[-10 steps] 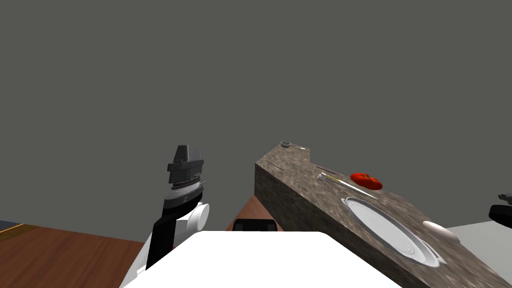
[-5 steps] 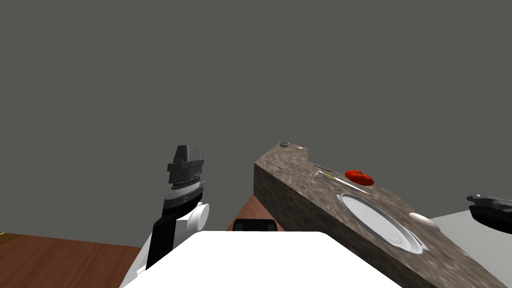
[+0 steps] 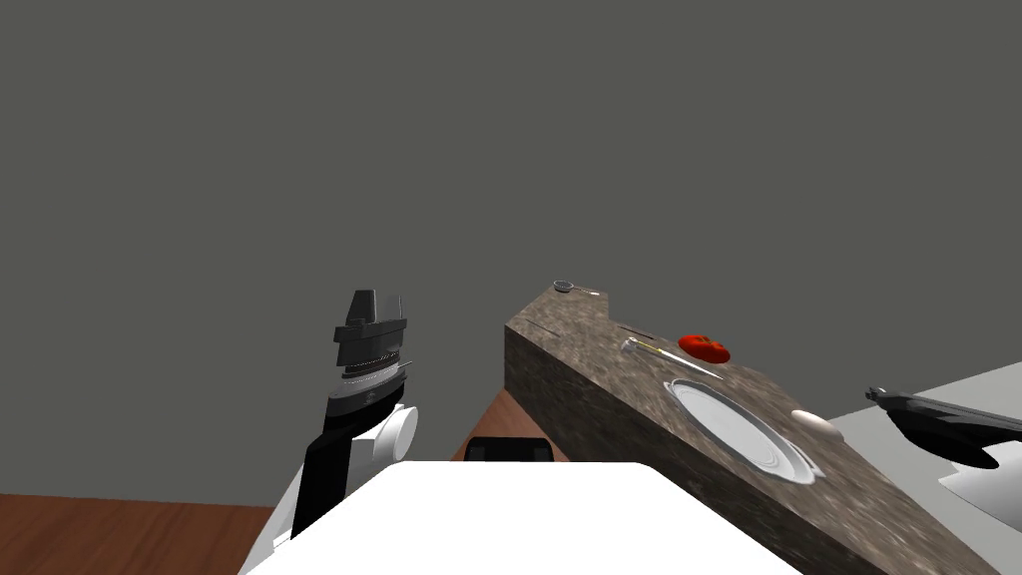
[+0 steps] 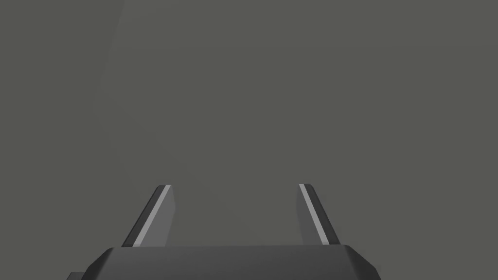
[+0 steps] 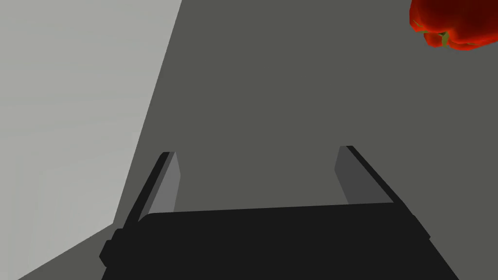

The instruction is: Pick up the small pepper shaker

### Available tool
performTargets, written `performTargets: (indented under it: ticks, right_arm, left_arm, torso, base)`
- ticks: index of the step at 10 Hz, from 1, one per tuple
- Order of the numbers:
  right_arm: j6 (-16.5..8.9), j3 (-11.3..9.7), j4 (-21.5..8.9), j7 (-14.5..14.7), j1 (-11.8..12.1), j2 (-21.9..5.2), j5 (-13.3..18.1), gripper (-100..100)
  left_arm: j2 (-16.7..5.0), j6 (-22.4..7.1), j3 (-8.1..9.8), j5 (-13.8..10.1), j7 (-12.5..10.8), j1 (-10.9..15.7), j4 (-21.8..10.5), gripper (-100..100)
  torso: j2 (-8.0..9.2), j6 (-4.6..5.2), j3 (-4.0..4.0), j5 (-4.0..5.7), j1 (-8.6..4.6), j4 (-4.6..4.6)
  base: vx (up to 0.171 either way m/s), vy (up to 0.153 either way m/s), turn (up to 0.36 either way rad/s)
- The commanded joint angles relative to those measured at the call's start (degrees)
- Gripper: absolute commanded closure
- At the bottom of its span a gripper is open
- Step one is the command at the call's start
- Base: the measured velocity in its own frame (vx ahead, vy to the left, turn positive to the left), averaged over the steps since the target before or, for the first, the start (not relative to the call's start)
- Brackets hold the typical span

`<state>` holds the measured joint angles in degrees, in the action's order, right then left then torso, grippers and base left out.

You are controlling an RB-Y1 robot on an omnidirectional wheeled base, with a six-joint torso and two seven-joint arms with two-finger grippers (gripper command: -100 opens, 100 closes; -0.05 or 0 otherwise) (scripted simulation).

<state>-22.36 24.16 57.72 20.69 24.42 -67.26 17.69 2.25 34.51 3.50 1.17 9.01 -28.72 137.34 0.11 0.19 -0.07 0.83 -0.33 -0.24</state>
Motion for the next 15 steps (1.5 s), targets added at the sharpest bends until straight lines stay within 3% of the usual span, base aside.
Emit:
performTargets:
  ticks: [1, 3, 4, 5, 6, 8, 9, 10, 11, 13, 14, 15]
  right_arm:
    - [2.86, 0.95, -0.5, 2.86, -2.86, 2.86, 0.08, -100]
    - [2.93, 0.95, -0.5, 5.0, -3.92, 4.38, 0.08, -100]
    - [5.41, 1.85, -1.06, 7.29, -6.29, 7.03, 0.05, -100]
    - [5.58, 1.85, -1.06, 8.73, -7.0, 7.88, 0.05, -100]
    - [7.75, 2.78, -1.65, 10.44, -9.25, 10.01, 0.04, -100]
    - [8.27, 2.78, -1.65, 12.44, -10.06, 11.39, 0.04, -100]
    - [10.8, 3.75, -2.28, 14.58, -11.55, 13.83, 0.04, -100]
    - [10.99, 3.75, -2.28, 16.14, -13.08, 14.88, 0.04, -100]
    - [13.47, 4.74, -2.95, 17.79, -15.18, 16.78, 0.05, -100]
    - [13.74, 4.74, -2.95, 19.87, -16.06, 18.33, 0.05, -100]
    - [16.49, 5.75, -3.64, 22.08, -18.49, 20.74, 0.07, -100]
    - [16.49, 5.75, -3.64, 23.57, -18.97, 21.75, 0.07, -100]
  left_arm:
    - [0.0, 0.0, 0.0, 0.0, 0.0, 0.0, 0.0, 0]
    - [0.0, 0.0, 0.0, 0.0, 0.0, 0.0, 0.0, 0]
    - [0.0, 0.0, 0.0, 0.0, 0.0, 0.0, 0.0, 0]
    - [0.0, 0.0, 0.0, 0.0, 0.0, 0.0, 0.0, 0]
    - [0.0, 0.0, 0.0, 0.0, 0.0, 0.0, 0.0, 0]
    - [0.0, 0.0, 0.0, 0.0, 0.0, 0.0, 0.0, 0]
    - [0.0, 0.0, 0.0, 0.0, 0.0, 0.0, 0.0, 0]
    - [0.0, 0.0, 0.0, 0.0, 0.0, 0.0, 0.0, 0]
    - [0.0, 0.0, 0.0, 0.0, 0.0, 0.0, 0.0, 0]
    - [0.0, 0.0, 0.0, 0.0, 0.0, 0.0, 0.0, 0]
    - [0.0, 0.0, 0.0, 0.0, 0.0, 0.0, 0.0, 0]
    - [0.0, 0.0, 0.0, 0.0, 0.0, 0.0, 0.0, 0]
  torso:
    - [0.0, 0.0, 0.0, 0.0, 0.0, 0.0]
    - [0.0, 0.0, 0.0, -0.01, 0.01, 0.0]
    - [-0.02, -0.01, -0.01, -0.01, 0.0, 0.0]
    - [-0.02, 0.01, -0.01, 0.0, -0.01, 0.0]
    - [-0.01, 0.0, -0.01, -0.01, 0.0, 0.0]
    - [0.0, -0.01, 0.0, -0.01, 0.01, 0.0]
    - [-0.03, -0.04, -0.02, -0.02, 0.0, -0.01]
    - [-0.04, 0.01, -0.03, 0.0, -0.02, -0.01]
    - [-0.04, -0.02, -0.03, -0.02, 0.0, -0.01]
    - [-0.05, -0.01, -0.03, -0.02, 0.0, -0.01]
    - [-0.05, -0.02, -0.03, -0.03, 0.0, -0.01]
    - [-0.06, 0.0, -0.04, -0.01, -0.01, -0.01]
  base:
    - [-0.007, 0.003, -0.099]
    - [-0.003, 0.002, -0.029]
    - [-0.005, -0.001, -0.101]
    - [-0.005, 0.003, -0.062]
    - [-0.005, 0.001, -0.107]
    - [-0.003, 0.002, -0.022]
    - [-0.001, -0.005, -0.09]
    - [0.0, -0.001, -0.065]
    - [0.002, -0.003, -0.097]
    - [0.001, 0.0, -0.028]
    - [0.005, -0.006, -0.11]
    - [0.005, -0.001, -0.059]
